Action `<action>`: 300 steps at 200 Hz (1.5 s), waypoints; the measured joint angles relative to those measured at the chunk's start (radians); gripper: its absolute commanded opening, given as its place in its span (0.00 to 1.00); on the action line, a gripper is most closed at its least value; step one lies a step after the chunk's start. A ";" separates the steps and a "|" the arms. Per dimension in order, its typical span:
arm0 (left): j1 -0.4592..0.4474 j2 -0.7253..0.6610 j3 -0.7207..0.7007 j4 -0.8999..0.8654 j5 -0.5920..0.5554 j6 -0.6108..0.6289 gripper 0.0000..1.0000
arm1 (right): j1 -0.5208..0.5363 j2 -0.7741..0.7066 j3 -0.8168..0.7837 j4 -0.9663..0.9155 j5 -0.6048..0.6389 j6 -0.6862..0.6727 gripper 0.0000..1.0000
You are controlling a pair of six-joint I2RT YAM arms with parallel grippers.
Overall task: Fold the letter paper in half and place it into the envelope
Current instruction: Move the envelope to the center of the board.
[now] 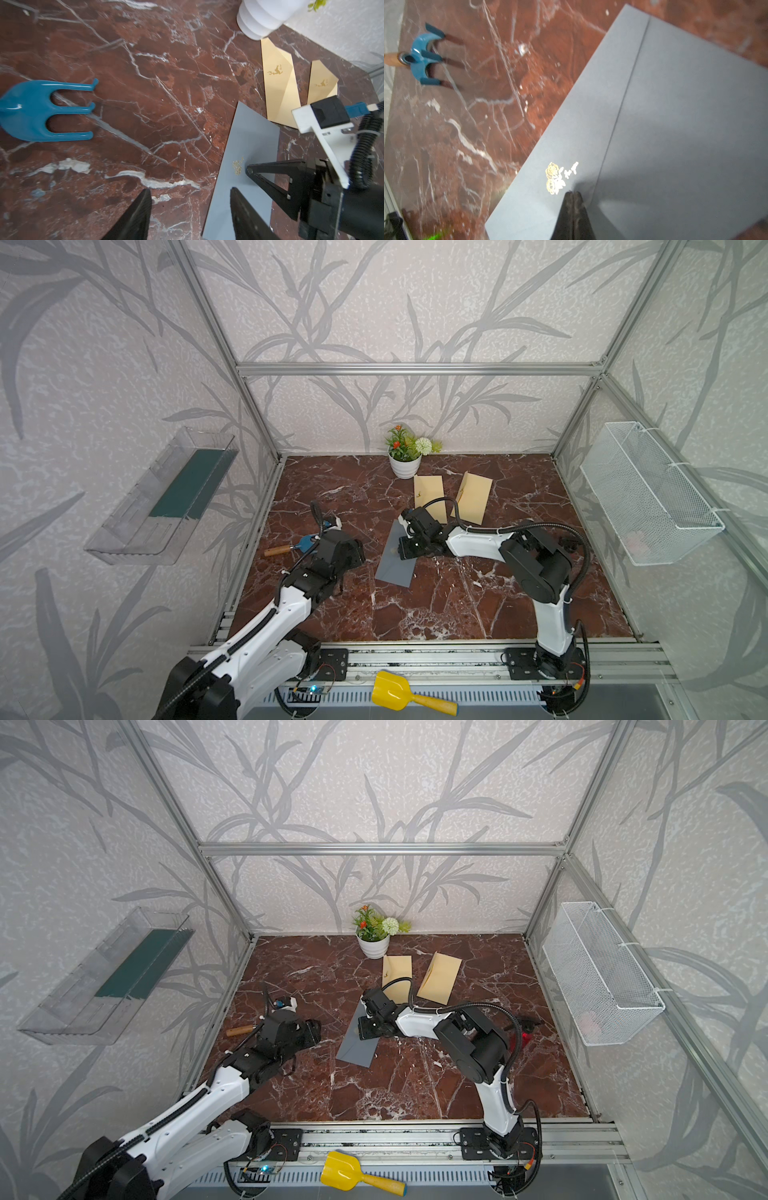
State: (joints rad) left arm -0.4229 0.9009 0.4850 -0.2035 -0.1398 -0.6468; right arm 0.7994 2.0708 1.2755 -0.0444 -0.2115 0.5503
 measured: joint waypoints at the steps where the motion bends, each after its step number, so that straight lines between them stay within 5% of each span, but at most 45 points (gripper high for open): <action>1: 0.000 -0.003 -0.001 -0.001 -0.001 0.000 0.61 | 0.000 0.005 0.008 -0.001 -0.002 -0.001 0.01; 64: 0.015 -0.089 -0.010 -0.037 -0.044 0.008 0.62 | -0.003 0.207 0.327 -0.076 -0.016 -0.031 0.01; 157: 0.027 -0.077 -0.010 -0.053 -0.047 0.027 0.63 | -0.006 0.221 0.358 -0.110 -0.018 -0.047 0.04; 188: 0.033 -0.080 -0.010 -0.055 -0.078 0.051 0.64 | -0.007 0.187 0.311 -0.070 -0.024 -0.071 0.38; 248: 0.061 -0.089 0.009 -0.016 -0.191 0.150 0.68 | -0.026 -0.078 0.181 -0.121 0.016 -0.201 0.79; 258: 0.067 -0.088 0.020 0.003 -0.214 0.181 0.69 | -0.034 -0.168 0.139 -0.113 0.024 -0.222 1.00; 300: 0.122 -0.073 0.027 0.135 -0.303 0.315 0.86 | -0.151 -0.578 -0.148 -0.046 0.126 -0.310 0.99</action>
State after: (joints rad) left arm -0.3004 0.8280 0.5125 -0.0689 -0.4423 -0.3313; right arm 0.6483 1.4925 1.1278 -0.0906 -0.0856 0.2405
